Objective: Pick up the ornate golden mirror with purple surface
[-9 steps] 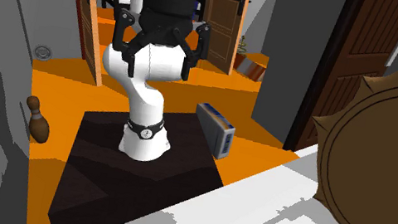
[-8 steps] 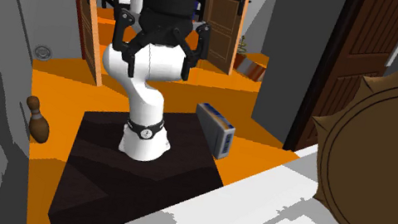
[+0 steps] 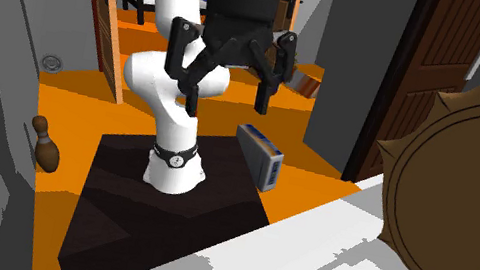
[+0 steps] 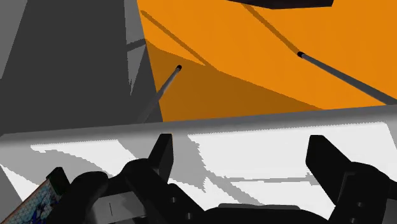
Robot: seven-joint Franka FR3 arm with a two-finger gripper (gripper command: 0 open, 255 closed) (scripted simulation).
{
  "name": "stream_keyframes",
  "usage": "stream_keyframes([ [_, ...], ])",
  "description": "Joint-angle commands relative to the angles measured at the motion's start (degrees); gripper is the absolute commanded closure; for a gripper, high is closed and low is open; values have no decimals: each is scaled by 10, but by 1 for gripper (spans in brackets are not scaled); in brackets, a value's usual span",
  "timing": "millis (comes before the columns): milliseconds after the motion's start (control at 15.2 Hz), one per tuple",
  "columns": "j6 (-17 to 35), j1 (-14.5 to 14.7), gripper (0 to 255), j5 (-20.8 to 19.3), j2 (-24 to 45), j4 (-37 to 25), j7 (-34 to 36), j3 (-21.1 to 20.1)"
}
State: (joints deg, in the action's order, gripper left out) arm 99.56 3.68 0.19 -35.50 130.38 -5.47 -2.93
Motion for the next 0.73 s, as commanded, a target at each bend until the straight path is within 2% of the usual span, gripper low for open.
stream_keyframes([
  [0, 34, 8, 0, 7, 29, -23, -4, -5],
  [660, 168, 41, 0, 34, 136, -126, -35, -24],
])
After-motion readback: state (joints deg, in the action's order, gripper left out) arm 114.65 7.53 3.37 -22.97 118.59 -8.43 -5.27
